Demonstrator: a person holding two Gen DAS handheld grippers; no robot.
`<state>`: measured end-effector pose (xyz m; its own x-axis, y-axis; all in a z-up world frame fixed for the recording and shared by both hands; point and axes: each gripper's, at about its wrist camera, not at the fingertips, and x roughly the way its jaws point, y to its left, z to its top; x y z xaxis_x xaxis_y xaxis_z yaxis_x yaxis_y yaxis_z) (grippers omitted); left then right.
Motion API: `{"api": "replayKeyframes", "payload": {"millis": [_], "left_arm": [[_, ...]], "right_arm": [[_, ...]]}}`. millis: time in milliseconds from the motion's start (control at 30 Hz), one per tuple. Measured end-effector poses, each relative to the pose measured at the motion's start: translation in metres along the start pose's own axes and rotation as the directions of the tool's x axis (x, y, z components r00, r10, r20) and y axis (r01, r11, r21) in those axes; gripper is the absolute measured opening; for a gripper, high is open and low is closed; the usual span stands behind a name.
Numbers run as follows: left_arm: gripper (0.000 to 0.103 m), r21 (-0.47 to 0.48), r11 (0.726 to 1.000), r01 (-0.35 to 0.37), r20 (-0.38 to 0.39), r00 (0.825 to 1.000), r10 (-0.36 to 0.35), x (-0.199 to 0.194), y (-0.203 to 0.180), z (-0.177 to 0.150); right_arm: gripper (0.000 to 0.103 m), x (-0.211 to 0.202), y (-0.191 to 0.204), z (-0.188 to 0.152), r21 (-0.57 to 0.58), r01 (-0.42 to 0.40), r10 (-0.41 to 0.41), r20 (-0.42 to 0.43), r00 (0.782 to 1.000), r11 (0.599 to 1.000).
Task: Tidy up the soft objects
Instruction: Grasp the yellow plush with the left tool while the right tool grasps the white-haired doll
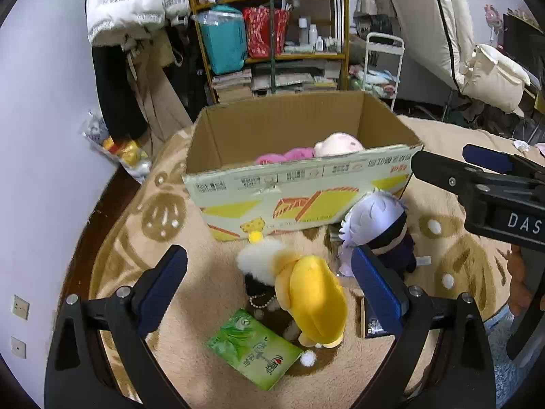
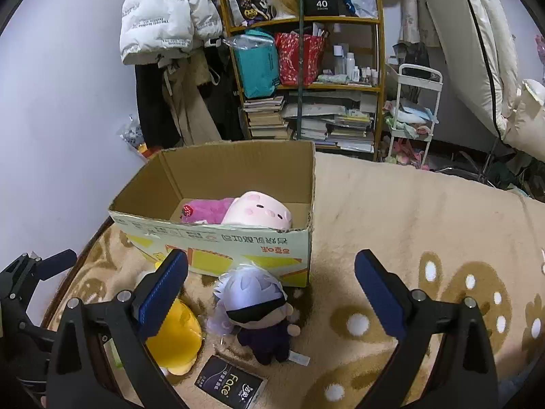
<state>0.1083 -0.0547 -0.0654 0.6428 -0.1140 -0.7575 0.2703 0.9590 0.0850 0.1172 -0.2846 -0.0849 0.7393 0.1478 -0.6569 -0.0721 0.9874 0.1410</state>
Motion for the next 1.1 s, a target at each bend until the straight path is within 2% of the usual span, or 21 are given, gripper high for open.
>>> {"api": "replayKeyframes", "payload": {"millis": [267, 467, 567, 1100], "left_arm": [[0.096, 0.027, 0.999, 0.030, -0.088, 0.996, -0.028, 0.028, -0.002, -0.009], [0.096, 0.087, 0.996, 0.018, -0.146, 0.989, -0.005, 0.046, -0.012, -0.019], [0.096, 0.094, 0.996, 0.005, -0.157, 0.987, 0.010, 0.052, -0.013, -0.021], [0.096, 0.046, 0.998, 0.052, -0.200, 0.979, -0.042, 0.068, 0.000, -0.023]], "right_arm": [[0.102, 0.021, 0.001, -0.007, -0.014, 0.006, -0.007, -0.058, 0.998, 1.000], [0.102, 0.035, -0.001, -0.010, -0.027, 0.004, -0.007, -0.097, 0.995, 1.000], [0.102, 0.043, -0.003, -0.012, -0.032, 0.012, -0.016, -0.112, 0.994, 0.999], [0.102, 0.083, -0.003, -0.032, -0.038, 0.013, -0.021, -0.211, 0.977, 0.999]]}}
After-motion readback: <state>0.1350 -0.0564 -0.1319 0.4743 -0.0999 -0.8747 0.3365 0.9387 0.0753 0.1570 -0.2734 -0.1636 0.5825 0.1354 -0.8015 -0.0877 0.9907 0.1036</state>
